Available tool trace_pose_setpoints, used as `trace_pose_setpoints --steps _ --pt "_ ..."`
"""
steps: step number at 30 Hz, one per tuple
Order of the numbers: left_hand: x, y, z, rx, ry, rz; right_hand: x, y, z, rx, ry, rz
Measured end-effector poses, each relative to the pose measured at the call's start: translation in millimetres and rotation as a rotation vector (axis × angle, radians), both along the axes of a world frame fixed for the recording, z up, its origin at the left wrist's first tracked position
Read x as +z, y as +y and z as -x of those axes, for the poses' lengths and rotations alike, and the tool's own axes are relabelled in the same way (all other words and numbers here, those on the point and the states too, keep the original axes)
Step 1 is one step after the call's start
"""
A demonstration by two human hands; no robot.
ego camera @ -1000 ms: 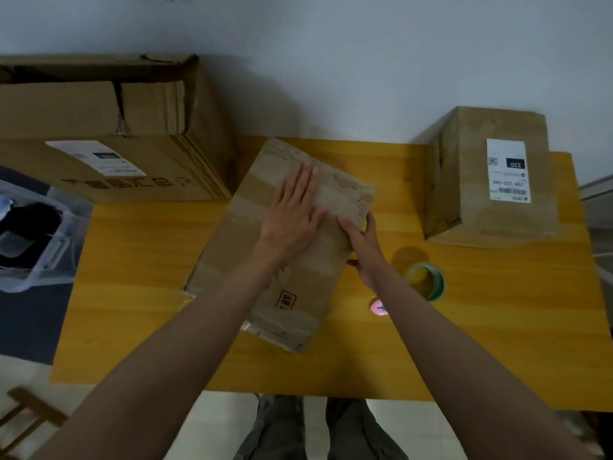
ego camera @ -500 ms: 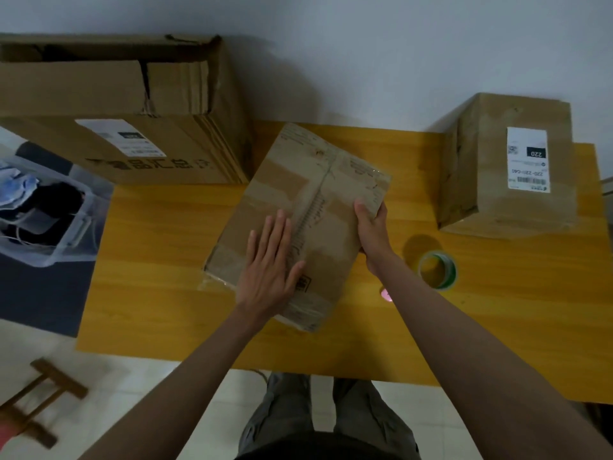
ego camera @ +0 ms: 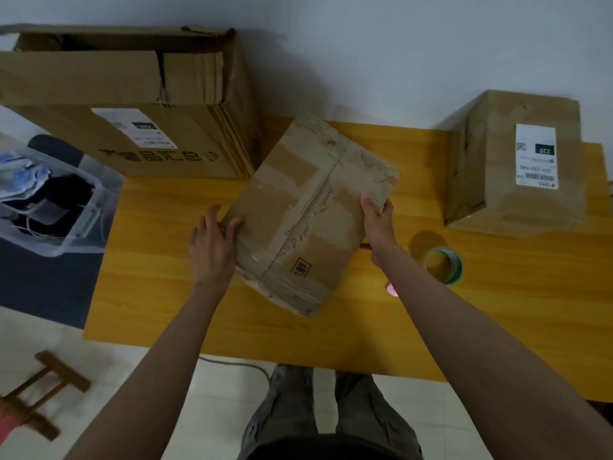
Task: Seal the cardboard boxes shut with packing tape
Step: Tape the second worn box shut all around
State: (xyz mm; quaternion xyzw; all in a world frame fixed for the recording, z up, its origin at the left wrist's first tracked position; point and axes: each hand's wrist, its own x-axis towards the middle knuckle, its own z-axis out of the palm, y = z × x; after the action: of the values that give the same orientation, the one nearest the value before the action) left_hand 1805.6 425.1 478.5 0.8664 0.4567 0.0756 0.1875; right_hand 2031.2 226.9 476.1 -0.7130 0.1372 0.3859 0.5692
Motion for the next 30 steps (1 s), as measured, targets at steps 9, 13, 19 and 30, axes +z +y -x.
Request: trace_pose_setpoints --steps 9,13,19,30 --pt "1.4 -20.2 -6.1 -0.023 -0.015 -0.018 29.9 44.7 126.7 0.624 -1.174 0.441" --pt "2.5 -25.8 -7.9 0.011 -0.025 0.013 8.0 66.7 132.4 0.876 -1.244 0.457" --pt "2.2 -29.6 -7.9 0.013 -0.029 0.023 -11.6 -24.1 97.7 0.855 -1.285 0.565" --pt "27.7 -22.0 -9.5 0.020 -0.113 0.345 -18.6 -43.4 110.4 0.068 -0.466 0.255"
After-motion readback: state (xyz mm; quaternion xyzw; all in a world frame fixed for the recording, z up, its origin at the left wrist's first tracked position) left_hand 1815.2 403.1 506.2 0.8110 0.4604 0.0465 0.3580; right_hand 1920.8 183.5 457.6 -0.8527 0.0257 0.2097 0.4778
